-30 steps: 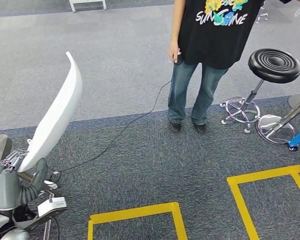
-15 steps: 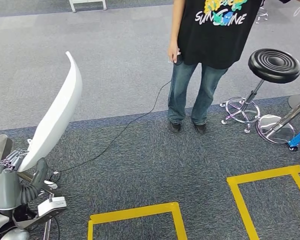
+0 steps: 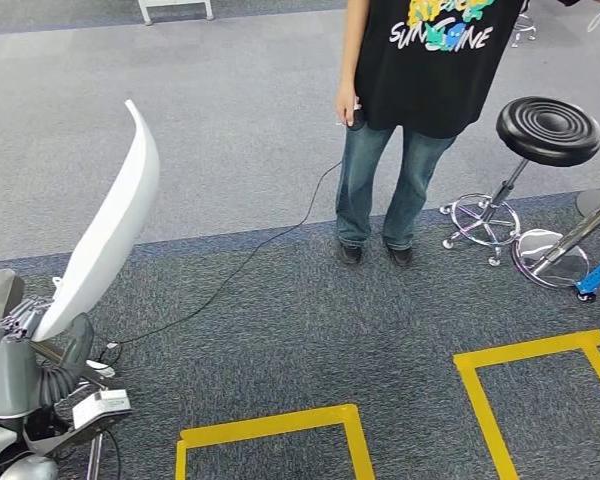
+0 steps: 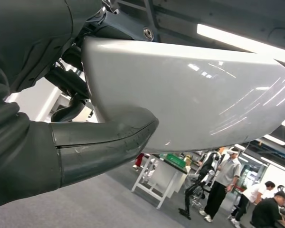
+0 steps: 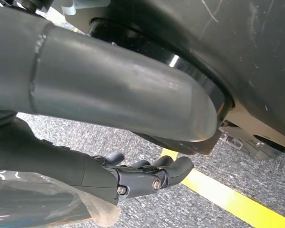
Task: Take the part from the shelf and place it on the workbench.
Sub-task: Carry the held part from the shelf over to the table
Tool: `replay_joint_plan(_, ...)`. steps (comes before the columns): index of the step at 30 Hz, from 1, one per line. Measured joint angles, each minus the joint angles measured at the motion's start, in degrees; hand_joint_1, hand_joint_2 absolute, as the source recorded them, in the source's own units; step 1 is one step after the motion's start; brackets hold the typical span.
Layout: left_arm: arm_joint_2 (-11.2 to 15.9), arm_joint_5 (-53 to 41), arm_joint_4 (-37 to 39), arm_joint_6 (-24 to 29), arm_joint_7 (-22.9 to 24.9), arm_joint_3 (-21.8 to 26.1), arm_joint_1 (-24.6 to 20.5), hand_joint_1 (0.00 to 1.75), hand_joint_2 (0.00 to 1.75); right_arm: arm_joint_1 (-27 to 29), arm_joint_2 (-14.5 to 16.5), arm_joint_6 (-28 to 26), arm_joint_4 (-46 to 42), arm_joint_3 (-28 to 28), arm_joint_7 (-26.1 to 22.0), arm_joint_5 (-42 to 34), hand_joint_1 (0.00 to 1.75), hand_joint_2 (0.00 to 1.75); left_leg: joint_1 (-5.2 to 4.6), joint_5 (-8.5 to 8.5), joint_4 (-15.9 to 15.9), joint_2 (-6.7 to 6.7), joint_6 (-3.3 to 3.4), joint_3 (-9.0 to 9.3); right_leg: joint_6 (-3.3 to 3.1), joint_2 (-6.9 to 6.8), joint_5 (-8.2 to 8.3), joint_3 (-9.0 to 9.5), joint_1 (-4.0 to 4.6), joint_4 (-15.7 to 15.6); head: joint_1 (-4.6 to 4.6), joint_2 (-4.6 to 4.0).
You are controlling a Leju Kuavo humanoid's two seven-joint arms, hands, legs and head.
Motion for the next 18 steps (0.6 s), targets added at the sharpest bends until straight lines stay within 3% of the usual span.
replay_joint_plan(18, 0.29, 0.0, 0.0, 0.02, 0.13, 0.0, 0.02, 1.75, 1.75, 0.0, 0.01, 0.01, 0.0, 0.0, -0.06, -0.1, 0.0, 0.0, 0.0, 0.0, 0.0, 0.0, 0.0, 0.0, 0.0, 0.0, 0.0, 0.01, 0.0, 0.0, 0.0, 0.0)
